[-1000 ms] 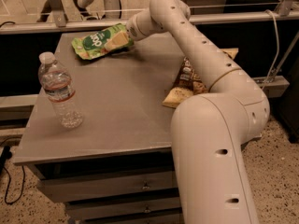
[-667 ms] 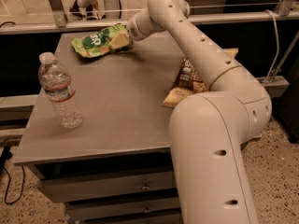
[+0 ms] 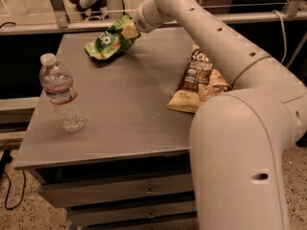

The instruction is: Move green rice chip bag near water bottle

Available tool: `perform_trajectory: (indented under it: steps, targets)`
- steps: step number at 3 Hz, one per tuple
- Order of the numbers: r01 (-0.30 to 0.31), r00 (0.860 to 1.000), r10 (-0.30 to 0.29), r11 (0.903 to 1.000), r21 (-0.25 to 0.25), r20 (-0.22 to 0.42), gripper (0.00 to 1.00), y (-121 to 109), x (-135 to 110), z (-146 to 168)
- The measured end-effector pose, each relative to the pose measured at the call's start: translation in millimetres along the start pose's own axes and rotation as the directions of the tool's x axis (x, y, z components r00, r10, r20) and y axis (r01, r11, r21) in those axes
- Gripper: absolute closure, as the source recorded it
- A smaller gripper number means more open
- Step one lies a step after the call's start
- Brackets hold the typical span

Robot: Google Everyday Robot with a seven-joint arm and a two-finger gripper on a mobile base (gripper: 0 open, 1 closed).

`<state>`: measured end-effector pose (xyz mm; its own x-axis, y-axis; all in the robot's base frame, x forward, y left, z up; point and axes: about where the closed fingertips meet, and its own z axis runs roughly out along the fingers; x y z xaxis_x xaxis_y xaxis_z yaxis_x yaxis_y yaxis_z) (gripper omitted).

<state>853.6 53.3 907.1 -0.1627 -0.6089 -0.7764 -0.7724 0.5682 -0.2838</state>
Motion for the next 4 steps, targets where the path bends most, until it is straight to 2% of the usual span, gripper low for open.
perform_trajectory:
  steps: [1, 2, 3, 4]
  targets:
    - [0.014, 1.000, -0.014, 0.9993, 0.034, -0.015, 1.00, 10.0, -5.3, -30.5]
    - [-0.017, 0.999, 0.018, 0.9991, 0.039, -0.029, 1.00, 34.5, -4.2, -50.8]
    - [-0.033, 0.999, 0.033, 0.9993, 0.016, -0.014, 1.00, 64.2, 4.0, -61.7]
    - [-0.036, 0.999, 0.036, 0.9993, -0.012, 0.005, 1.00, 84.1, 19.8, -73.9]
